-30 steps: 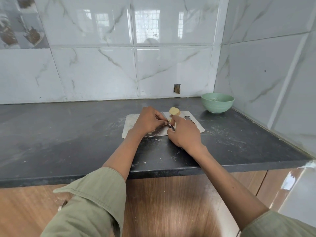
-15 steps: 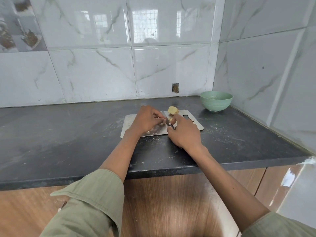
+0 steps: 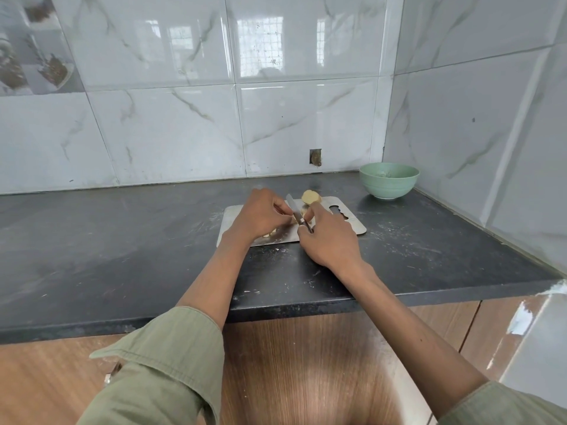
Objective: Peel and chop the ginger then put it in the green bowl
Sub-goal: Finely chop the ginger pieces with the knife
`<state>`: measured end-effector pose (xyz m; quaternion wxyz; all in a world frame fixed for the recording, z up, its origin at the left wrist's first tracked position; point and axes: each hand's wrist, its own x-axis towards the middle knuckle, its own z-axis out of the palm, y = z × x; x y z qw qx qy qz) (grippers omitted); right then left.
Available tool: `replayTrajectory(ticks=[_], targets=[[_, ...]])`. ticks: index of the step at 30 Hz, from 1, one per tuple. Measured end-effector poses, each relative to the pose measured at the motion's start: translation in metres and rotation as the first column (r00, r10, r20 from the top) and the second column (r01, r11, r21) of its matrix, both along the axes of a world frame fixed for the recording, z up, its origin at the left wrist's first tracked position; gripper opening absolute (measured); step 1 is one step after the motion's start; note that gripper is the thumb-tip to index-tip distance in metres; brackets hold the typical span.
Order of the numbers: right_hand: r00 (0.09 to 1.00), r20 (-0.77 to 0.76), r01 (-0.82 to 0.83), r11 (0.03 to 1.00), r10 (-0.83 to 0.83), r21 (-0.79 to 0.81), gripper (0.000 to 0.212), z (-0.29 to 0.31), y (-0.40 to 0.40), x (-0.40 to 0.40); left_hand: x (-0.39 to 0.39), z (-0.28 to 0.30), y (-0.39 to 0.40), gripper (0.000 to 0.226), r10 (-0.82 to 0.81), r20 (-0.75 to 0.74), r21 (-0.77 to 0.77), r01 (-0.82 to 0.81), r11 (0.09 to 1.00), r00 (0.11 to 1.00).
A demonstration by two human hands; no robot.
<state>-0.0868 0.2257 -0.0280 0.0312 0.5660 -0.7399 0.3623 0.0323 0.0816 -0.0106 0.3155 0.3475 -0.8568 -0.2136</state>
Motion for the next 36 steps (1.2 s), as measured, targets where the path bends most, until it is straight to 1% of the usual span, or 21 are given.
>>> replayTrajectory(ticks=[5, 11, 16, 20, 22, 25, 31, 34, 36], targets=[[0.999, -0.036, 0.009, 1.000, -0.009, 0.008, 0.019, 0.000, 0.000, 0.001, 0.001, -0.001, 0.001, 0.017, -0.004, -0.026, 0.024, 0.004, 1.000, 1.000], [0.994, -0.108, 0.028, 0.999, -0.026, 0.025, 0.015, -0.003, -0.005, 0.004, -0.002, -0.003, 0.001, 0.017, 0.007, -0.034, 0.032, -0.006, 0.999, 0.999], [0.995, -0.102, 0.011, 0.997, -0.004, 0.070, 0.010, 0.003, -0.010, 0.002, -0.004, -0.004, 0.000, 0.007, 0.029, -0.037, 0.007, -0.029, 1.000, 0.999], [0.992, -0.122, 0.027, 0.998, -0.019, 0.060, 0.011, 0.004, -0.009, 0.006, -0.004, -0.003, 0.003, 0.008, 0.029, -0.035, 0.000, -0.029, 1.000, 0.999], [0.994, -0.108, 0.023, 0.997, -0.015, 0.071, 0.010, 0.005, -0.008, 0.005, -0.003, -0.003, 0.003, 0.009, 0.023, -0.030, 0.001, -0.023, 1.000, 0.999], [0.997, -0.075, 0.017, 0.996, -0.011, 0.084, 0.014, 0.007, -0.007, 0.002, -0.003, -0.003, 0.004, 0.008, 0.021, -0.031, 0.004, -0.021, 1.000, 0.999], [0.995, -0.098, 0.030, 0.998, -0.024, 0.056, 0.014, 0.003, -0.001, 0.005, -0.003, -0.004, 0.007, 0.009, 0.028, -0.021, -0.035, -0.028, 0.999, 0.999], [0.996, -0.083, 0.031, 0.997, -0.025, 0.065, 0.017, 0.003, 0.003, 0.001, -0.003, -0.005, 0.004, 0.008, 0.020, -0.034, -0.030, -0.021, 0.999, 0.999], [0.995, -0.096, 0.040, 0.997, -0.034, 0.063, 0.015, 0.005, 0.000, 0.003, -0.003, -0.006, 0.003, 0.009, 0.017, -0.043, -0.016, -0.018, 1.000, 0.999]])
